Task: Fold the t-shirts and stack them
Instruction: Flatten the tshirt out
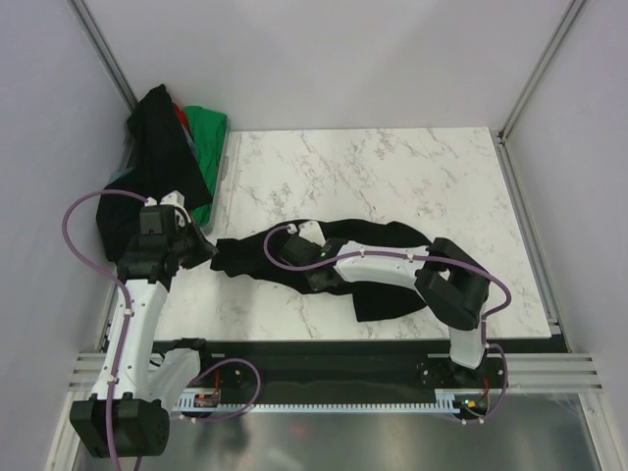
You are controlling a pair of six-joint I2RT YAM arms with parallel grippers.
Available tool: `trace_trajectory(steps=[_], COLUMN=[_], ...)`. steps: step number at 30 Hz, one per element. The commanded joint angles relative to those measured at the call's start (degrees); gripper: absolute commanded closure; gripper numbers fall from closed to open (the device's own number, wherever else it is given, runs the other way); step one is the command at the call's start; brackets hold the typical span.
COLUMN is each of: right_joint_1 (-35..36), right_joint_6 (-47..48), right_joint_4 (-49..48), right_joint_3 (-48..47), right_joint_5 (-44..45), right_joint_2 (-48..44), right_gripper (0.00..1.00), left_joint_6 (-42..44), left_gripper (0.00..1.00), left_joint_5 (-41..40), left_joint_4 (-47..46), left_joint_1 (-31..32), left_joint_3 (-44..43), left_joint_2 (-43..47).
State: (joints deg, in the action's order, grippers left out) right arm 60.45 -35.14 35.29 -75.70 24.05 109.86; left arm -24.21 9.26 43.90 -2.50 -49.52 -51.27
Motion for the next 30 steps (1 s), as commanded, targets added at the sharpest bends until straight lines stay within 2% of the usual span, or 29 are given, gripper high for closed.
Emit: trace_trajectory(steps=[1,12,13,15,19,25,30], right_joint_1=[-0.1,-2.0,-2.1,-2.3,-2.8,-3.1,-3.2], right_joint_6=[0.6,0.6,0.7,0.7,0.6,0.6,0.5], right_joint_4=[1.0,-3.6,-4.0,-4.3,-5.3,-6.5,-7.2], right_joint_3=[-0.4,3.4,3.5,4.2,4.9,5.9,6.6], right_joint_5=[-0.7,-5.9,-6.7,-7.3,-8.0,-8.7,-8.8], right_joint_2=[-4.4,-5.4,-5.4,-5.5,-6.1,-5.9,-5.5], right_gripper=[0.83,0.79,0.78,0.69,0.65,0.66,0.74], left_joint_6=[-1.2,-1.3,-1.3,-1.3,-1.2,-1.3,-1.4], left_gripper=[0.97,0.97,0.97,0.97,0.97,0.97,0.97], left_joint_5=[0.7,0.4,0.3,0.3,0.2,0.2,0.2], left_joint_4=[-2.3,-2.3,-2.3,-2.3,-2.3,-2.3,-2.3], left_joint_1=[-0.2,0.0,-0.1,-0.1,-0.1,-0.1,-0.1], left_joint_3=[0.0,0.2,0.2,0.2,0.1,0.2,0.2], left_joint_2=[0.7,0.8,0.6,0.6,0.6,0.7,0.7])
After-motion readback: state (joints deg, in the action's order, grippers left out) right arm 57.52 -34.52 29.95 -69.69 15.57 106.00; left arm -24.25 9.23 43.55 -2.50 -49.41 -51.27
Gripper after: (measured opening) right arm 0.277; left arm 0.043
